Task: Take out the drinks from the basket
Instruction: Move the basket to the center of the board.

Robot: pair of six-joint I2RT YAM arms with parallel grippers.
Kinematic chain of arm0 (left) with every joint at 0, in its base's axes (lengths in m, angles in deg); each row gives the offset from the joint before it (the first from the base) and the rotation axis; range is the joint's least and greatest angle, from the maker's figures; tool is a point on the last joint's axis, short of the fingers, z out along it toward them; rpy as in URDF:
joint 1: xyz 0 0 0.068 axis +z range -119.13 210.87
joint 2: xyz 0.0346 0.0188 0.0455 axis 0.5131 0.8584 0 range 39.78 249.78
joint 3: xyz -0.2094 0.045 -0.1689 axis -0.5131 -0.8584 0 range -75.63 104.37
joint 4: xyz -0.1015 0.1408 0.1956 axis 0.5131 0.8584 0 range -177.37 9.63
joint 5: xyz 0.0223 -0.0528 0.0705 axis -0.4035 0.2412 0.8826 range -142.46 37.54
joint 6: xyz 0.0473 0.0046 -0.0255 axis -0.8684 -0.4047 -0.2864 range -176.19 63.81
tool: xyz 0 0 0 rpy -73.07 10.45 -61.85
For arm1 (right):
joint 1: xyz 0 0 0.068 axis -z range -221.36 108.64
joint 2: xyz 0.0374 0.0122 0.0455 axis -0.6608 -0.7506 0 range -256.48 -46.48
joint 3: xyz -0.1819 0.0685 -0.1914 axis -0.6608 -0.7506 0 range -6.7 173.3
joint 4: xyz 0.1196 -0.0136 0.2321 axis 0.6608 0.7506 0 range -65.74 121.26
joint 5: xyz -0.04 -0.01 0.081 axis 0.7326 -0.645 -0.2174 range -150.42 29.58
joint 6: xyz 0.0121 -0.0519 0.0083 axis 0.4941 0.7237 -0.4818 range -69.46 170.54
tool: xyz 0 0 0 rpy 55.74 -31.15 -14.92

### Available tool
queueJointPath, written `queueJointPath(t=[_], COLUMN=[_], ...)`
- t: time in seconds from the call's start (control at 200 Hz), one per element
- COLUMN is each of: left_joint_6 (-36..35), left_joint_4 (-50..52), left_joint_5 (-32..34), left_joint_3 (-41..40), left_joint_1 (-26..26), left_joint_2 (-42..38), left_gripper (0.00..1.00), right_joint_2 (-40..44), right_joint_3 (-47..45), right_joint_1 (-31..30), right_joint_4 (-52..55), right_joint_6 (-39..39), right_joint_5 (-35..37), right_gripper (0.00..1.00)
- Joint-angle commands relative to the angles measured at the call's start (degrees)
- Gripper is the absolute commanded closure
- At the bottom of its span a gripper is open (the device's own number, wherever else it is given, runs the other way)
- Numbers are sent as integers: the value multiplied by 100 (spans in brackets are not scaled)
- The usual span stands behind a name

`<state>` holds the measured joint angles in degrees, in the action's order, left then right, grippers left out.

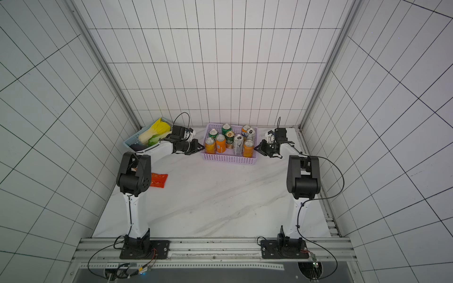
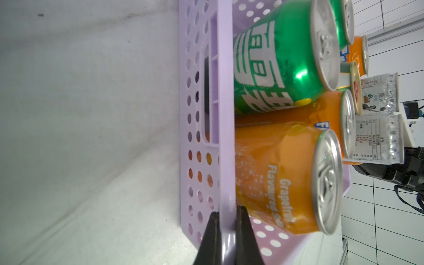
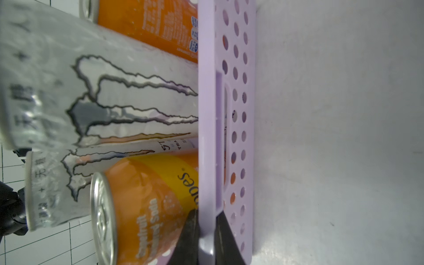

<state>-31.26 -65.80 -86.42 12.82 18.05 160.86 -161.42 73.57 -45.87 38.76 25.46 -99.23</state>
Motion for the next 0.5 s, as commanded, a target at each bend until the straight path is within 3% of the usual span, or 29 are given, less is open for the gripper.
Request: queueJointPath(t=[0.0, 0.495], left_joint_6=[-138, 37], left_joint_4=[356, -182], left_joint_5=[-161, 332], left_joint_3=[-424, -2479], left_joint_1=[-71, -250], left_joint_2=[-344, -1807], left_gripper=[100, 100], right_joint_2=[279, 1247], right_joint_3=[-276, -1451], right_joint_1=[-196, -810], right_joint_4=[404, 396], right_joint_6=[119, 255], right_joint_5=[-180, 4], right_gripper=[88, 88])
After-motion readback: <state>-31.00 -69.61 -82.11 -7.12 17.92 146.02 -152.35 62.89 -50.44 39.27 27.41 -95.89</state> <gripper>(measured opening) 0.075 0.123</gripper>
